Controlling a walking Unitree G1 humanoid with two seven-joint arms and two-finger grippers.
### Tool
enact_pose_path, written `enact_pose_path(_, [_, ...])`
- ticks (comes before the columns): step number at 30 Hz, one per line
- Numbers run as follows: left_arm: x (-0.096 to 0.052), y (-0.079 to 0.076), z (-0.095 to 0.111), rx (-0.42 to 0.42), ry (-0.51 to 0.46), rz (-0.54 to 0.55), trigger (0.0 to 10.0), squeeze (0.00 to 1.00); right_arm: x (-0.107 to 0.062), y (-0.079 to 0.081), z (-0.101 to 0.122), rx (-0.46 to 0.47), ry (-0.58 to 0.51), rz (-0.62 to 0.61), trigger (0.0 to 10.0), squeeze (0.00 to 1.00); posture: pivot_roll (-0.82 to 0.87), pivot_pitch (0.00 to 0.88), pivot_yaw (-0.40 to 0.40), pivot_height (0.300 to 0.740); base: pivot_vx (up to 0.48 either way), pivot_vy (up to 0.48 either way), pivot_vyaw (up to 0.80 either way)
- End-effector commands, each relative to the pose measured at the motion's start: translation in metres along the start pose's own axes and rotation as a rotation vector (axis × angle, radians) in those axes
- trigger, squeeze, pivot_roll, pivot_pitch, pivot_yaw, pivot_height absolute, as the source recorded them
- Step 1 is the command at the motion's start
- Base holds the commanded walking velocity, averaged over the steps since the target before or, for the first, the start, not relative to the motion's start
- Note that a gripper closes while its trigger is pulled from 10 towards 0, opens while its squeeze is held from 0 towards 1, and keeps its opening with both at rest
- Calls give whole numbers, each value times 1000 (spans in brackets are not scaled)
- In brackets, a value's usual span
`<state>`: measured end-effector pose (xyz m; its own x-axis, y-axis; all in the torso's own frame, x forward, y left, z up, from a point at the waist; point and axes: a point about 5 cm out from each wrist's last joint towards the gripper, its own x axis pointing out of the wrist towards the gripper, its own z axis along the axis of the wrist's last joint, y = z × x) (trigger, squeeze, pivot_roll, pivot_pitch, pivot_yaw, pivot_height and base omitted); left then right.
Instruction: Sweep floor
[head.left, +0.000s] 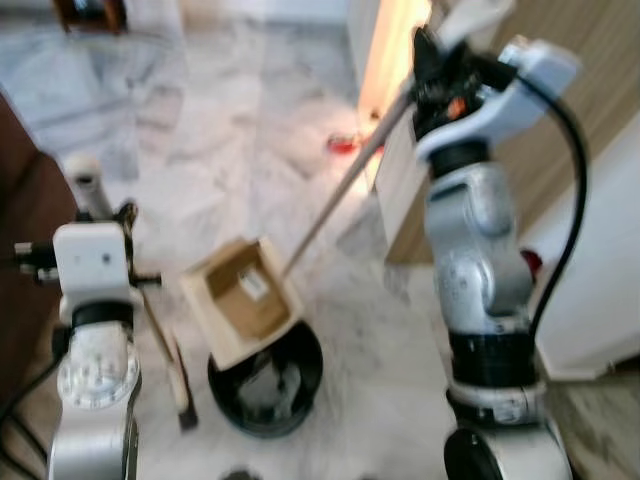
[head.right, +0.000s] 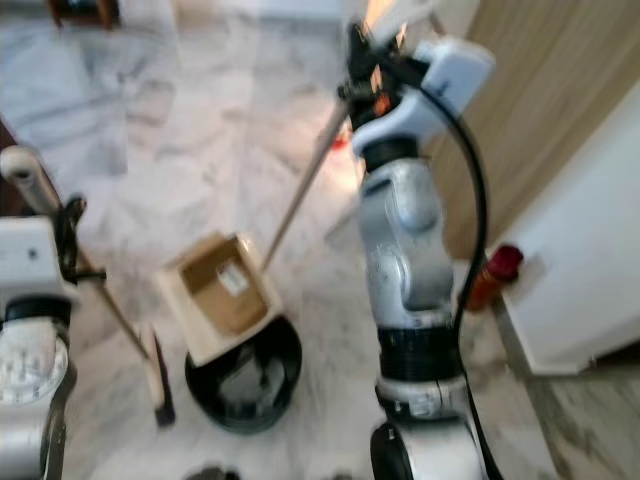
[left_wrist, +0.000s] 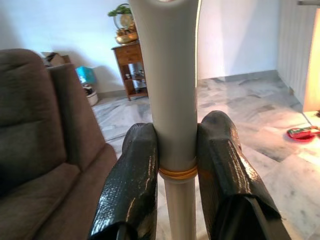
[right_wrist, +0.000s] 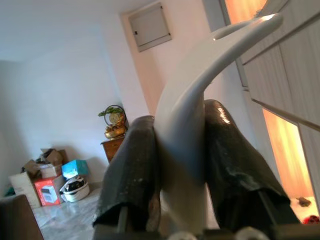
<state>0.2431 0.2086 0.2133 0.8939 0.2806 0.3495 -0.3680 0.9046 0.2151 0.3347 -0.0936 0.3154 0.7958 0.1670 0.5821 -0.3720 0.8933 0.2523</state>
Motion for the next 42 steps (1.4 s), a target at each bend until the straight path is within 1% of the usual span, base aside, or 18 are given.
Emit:
enact_pose_path(1, [0,1,13,12,-64,10,10000,0,2,0,18,26,-89,5,10000,0,33,165,-60,740,352,0,0])
enact_pose_path(6, [-1,0,12,5,-62,0,10000,0,2,1,18,23,-88,5,10000,0,34,170,-58,740,343,0,0])
enact_pose_path(9, [-1,-1,13,-3,-76,-16,10000,0,2,1,17,23,-87,8,10000,0,33,171,-57,740,0,0,0])
enact_pose_path(15, [-2,-3,11,-2,-64,-23,10000,0,0,4,17,6,-95,46,10000,0,31,173,-55,740,0,0,0])
enact_pose_path(17, [-1,-3,11,-2,-63,-25,10000,0,-1,5,18,-14,-106,59,10000,0,32,175,-55,740,0,0,0])
enact_pose_path(20, [-1,-4,11,-4,-63,-29,10000,0,-3,9,19,-75,-126,98,10000,0,31,176,-53,740,0,0,0])
enact_pose_path(21, [-1,-4,11,-4,-63,-29,10000,0,-3,9,19,-75,-126,98,10000,0,31,176,-53,740,0,0,0])
enact_pose_path(23, [-2,-4,10,-3,-58,-35,10000,0,-7,17,21,-124,-142,158,10000,0,29,179,-53,740,0,0,0])
enact_pose_path(25, [-2,-4,10,-2,-57,-36,10000,0,-7,17,21,-127,-142,164,10000,0,29,179,-53,740,0,0,0])
enact_pose_path(26, [-2,-4,10,-2,-57,-36,10000,0,-9,21,20,-154,-142,195,10000,0,29,179,-52,740,0,0,0])
enact_pose_path(32, [-2,-4,11,-6,-61,-34,10000,0,-16,28,19,-186,-164,234,10000,0,30,182,-49,740,0,0,0])
enact_pose_path(34, [-1,-3,12,-7,-64,-35,10000,0,-25,33,19,-207,-168,267,10000,0,26,185,-46,740,0,0,0])
enact_pose_path(38, [0,-3,11,-6,-64,-37,10000,0,-31,33,20,-217,-169,283,10000,0,21,185,-41,740,0,0,0])
enact_pose_path(42, [1,-3,11,-7,-64,-41,10000,0,-37,32,22,-247,-176,296,10000,0,19,185,-37,740,0,0,0])
